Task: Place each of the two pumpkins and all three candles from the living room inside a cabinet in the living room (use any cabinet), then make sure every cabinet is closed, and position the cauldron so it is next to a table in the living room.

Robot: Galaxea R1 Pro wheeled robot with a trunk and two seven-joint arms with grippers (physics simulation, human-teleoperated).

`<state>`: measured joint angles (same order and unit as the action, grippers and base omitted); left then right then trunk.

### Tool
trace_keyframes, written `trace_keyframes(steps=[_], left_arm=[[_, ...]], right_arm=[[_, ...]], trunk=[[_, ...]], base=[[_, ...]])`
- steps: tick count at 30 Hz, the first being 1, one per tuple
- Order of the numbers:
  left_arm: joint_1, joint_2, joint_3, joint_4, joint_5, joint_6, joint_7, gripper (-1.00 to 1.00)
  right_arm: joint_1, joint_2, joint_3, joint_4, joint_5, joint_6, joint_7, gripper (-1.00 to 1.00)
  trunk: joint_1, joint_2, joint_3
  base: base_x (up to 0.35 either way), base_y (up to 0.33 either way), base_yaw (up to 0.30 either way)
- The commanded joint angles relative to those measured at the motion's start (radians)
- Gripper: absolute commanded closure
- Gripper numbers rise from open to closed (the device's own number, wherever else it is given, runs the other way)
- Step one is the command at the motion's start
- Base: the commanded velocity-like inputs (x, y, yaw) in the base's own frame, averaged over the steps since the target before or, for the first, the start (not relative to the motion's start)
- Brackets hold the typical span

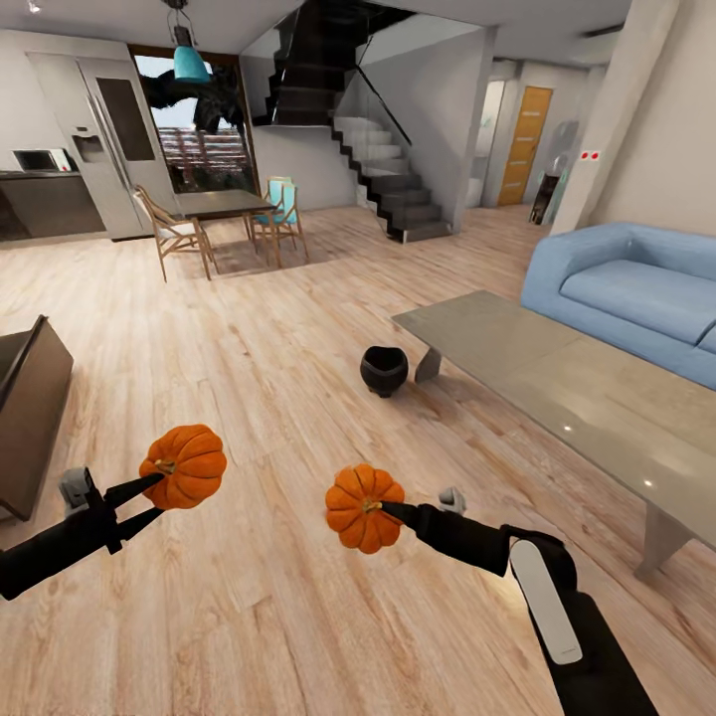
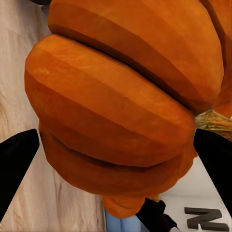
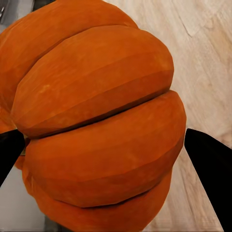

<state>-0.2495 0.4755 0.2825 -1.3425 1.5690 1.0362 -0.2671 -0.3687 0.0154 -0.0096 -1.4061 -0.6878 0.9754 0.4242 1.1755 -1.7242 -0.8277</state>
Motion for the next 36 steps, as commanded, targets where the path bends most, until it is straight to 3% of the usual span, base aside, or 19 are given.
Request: trace_keyframes(steps=[1,18,19,22,23,25,27,29,30,32,34,35,36], left_arm=[[-0.001,0.000,0.001,0.000,-0.006,0.004,-0.009,1.00],[-0.001,0.000,-0.002,0.001,-0.015,0.000,0.000,1.00],[-0.001,0.000,-0.003,0.001,-0.018,-0.001,0.009,1.00],[-0.001,-0.003,-0.007,0.003,-0.060,-0.018,0.109,1.00],[-0.001,-0.012,-0.009,0.003,-0.088,-0.042,0.185,1.00],[-0.001,-0.055,-0.016,0.000,-0.125,-0.100,0.327,1.00],[-0.010,-0.103,-0.068,0.000,-0.182,-0.154,0.515,1.00],[-0.027,-0.128,-0.131,0.001,-0.259,-0.213,0.643,1.00],[-0.034,-0.138,-0.157,0.001,-0.293,-0.236,0.677,1.00],[-0.055,-0.182,-0.223,0.013,-0.393,-0.269,0.719,1.00],[-0.069,-0.241,-0.255,0.038,-0.535,-0.297,0.734,1.00],[-0.084,-0.281,-0.262,0.069,-0.638,-0.313,0.738,1.00],[-0.100,-0.310,-0.265,0.104,-0.707,-0.325,0.739,1.00]], right_arm=[[-0.001,-0.001,0.006,-0.001,0.002,0.003,0.006,1.00],[-0.002,0.005,0.023,0.003,0.009,-0.017,-0.013,1.00],[-0.003,0.005,0.024,0.004,0.018,-0.029,-0.027,1.00],[-0.014,0.008,0.041,0.004,0.130,-0.043,-0.160,1.00],[-0.027,0.011,0.057,0.005,0.180,-0.045,-0.226,1.00],[-0.043,0.015,0.080,0.008,0.221,-0.052,-0.296,1.00],[-0.049,0.016,0.091,0.014,0.239,-0.059,-0.326,1.00],[-0.051,0.017,0.094,0.034,0.247,-0.080,-0.334,1.00],[-0.051,0.017,0.095,0.041,0.249,-0.096,-0.336,1.00],[-0.051,0.017,0.098,0.051,0.252,-0.124,-0.360,1.00],[-0.052,0.018,0.113,0.055,0.252,-0.135,-0.412,1.00],[-0.052,0.023,0.129,0.055,0.252,-0.138,-0.448,1.00],[-0.052,0.029,0.140,0.056,0.253,-0.140,-0.472,1.00]], trunk=[[0.000,0.000,-0.001],[0.000,0.000,-0.001],[0.000,0.000,-0.001],[0.000,0.000,-0.001],[0.000,0.000,-0.001],[0.000,0.000,-0.001],[0.000,0.000,-0.001],[0.000,0.000,-0.001],[0.000,0.000,-0.001],[0.000,0.000,-0.001],[0.000,0.000,-0.001],[0.000,0.000,-0.001],[0.000,0.000,-0.001]], base=[[0.000,0.000,0.007],[0.000,0.000,0.000],[0.000,0.000,0.000],[0.000,0.000,0.000],[0.000,0.000,0.000],[0.000,0.000,0.000],[0.000,0.000,0.000],[0.000,0.000,0.000],[0.000,0.000,0.000],[0.000,0.000,0.000],[0.000,0.000,0.000],[0.000,0.000,0.000],[0.000,0.000,0.000]])
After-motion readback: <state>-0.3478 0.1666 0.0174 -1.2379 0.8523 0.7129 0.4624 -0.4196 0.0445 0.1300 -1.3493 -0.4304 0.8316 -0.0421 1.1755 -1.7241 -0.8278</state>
